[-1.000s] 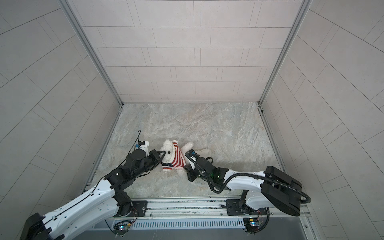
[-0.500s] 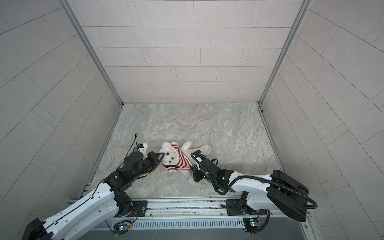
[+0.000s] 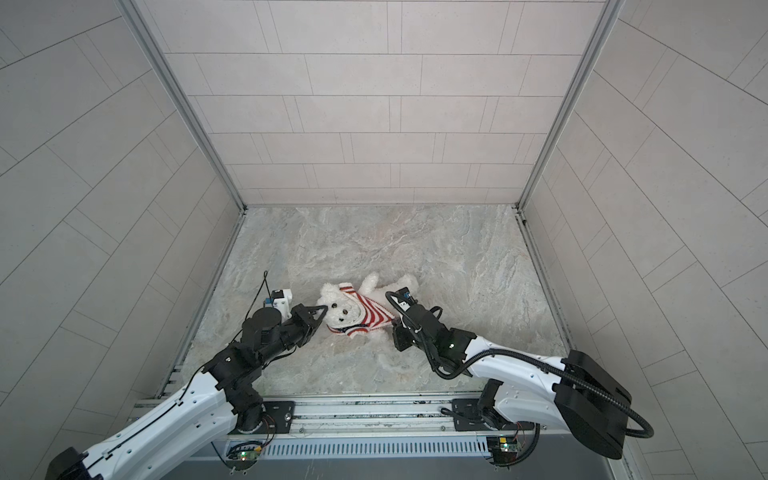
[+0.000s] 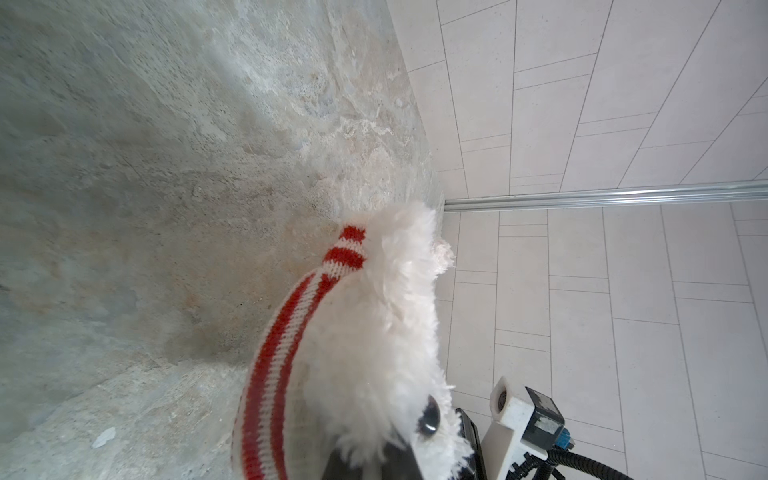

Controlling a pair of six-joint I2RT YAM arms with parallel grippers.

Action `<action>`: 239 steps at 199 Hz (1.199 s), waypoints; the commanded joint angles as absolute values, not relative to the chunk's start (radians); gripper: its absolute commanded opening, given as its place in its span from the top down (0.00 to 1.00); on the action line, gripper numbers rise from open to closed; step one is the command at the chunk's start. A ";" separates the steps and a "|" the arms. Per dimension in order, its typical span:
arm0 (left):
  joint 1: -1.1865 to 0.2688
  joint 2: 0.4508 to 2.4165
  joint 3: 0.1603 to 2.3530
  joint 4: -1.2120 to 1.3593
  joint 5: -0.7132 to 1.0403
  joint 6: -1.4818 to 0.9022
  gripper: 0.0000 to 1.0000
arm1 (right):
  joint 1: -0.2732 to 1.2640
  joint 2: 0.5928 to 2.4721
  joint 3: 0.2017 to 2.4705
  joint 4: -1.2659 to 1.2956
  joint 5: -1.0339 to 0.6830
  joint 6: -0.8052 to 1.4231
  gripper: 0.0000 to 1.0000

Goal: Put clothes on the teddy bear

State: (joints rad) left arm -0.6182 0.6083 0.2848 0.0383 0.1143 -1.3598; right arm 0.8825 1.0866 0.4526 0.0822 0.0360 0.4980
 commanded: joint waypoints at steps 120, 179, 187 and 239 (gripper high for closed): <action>-0.716 0.611 0.229 0.202 -0.086 -1.495 1.00 | 1.046 1.051 0.416 0.272 -0.112 0.282 0.73; -0.810 0.680 0.277 0.234 -0.160 -1.525 1.00 | 1.175 1.225 0.498 0.446 -0.084 0.238 0.59; -0.821 0.691 0.283 0.241 -0.166 -1.528 1.00 | 1.184 1.270 0.524 0.459 -0.076 0.241 0.58; -0.848 0.706 0.285 0.269 -0.187 -1.541 1.00 | 1.219 1.408 0.614 0.453 0.024 0.250 0.64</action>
